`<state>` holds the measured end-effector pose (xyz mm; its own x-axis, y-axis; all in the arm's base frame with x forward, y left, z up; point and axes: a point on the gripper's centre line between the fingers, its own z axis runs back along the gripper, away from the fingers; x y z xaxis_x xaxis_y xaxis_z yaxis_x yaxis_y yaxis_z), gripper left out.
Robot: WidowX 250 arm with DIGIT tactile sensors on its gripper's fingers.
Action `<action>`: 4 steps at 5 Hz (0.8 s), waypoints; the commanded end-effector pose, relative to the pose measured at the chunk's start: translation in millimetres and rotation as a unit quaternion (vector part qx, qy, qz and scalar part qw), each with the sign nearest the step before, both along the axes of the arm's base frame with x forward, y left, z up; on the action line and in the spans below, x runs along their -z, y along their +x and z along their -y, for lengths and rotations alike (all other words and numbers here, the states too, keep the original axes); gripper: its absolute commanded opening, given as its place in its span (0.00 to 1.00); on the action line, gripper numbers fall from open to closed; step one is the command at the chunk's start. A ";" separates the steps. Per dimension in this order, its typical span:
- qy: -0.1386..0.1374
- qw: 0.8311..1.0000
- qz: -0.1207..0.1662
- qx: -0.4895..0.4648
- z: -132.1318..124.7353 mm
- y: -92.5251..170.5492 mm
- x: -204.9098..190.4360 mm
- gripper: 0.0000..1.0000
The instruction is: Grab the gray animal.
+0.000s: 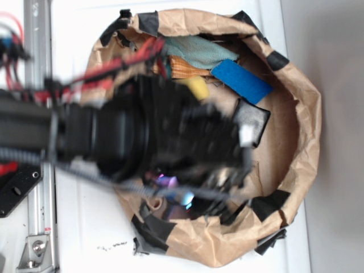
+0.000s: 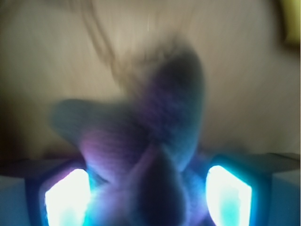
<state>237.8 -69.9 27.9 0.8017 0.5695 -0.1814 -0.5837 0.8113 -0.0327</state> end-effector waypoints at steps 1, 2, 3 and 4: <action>0.028 0.990 0.102 0.088 1.3 1.4 -11.8 0.00; 0.011 0.973 0.206 0.104 -17.6 19.7 -62.5 0.00; 0.004 0.943 0.307 0.129 -50.3 33.9 -115.0 0.00; -0.019 0.901 0.380 0.210 -61.8 34.9 -158.6 0.00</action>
<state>269.3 -23.9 172.8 0.8760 0.1808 0.4472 -0.0279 0.9445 -0.3272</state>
